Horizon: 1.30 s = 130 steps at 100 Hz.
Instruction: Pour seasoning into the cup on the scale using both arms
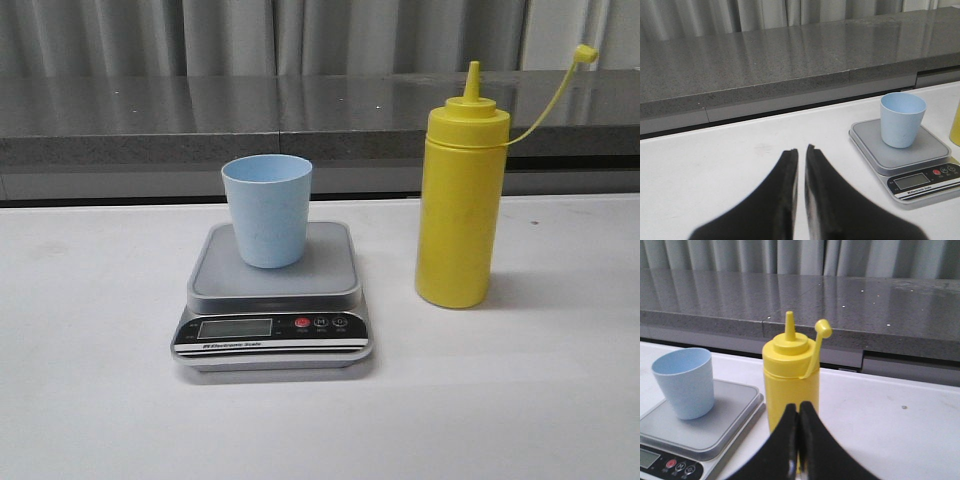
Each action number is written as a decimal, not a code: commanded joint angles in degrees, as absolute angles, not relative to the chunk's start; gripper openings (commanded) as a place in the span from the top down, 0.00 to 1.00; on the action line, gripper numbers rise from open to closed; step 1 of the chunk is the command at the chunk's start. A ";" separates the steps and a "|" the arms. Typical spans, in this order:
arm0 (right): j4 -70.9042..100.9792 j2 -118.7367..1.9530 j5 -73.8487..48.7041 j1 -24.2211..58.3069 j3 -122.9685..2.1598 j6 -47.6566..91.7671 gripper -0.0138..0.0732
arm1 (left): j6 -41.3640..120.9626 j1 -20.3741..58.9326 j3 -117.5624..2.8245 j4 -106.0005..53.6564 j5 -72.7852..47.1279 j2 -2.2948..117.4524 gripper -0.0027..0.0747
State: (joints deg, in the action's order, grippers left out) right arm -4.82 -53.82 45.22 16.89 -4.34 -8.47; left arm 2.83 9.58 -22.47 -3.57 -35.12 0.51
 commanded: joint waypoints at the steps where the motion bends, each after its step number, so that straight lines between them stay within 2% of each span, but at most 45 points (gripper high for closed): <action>1: -2.54 -50.57 48.50 16.56 -4.91 -8.48 0.91 | 2.16 9.49 -23.88 -4.07 -30.88 1.25 0.92; 24: -2.60 -45.23 40.80 16.56 -4.84 -8.42 0.92 | 2.16 9.49 -23.88 -4.07 -30.88 1.25 0.92; 94: -1.62 -35.26 41.28 16.33 -1.36 -4.81 0.92 | 2.16 9.49 -23.88 -4.07 -30.88 1.25 0.92; 105: -0.77 -31.12 41.09 14.62 1.69 -4.81 0.92 | 2.16 9.49 -23.88 -4.07 -30.88 1.25 0.92; 130: -5.11 -20.48 30.26 7.61 1.53 -5.38 0.92 | 2.16 9.49 -23.88 -4.07 -30.88 1.25 0.92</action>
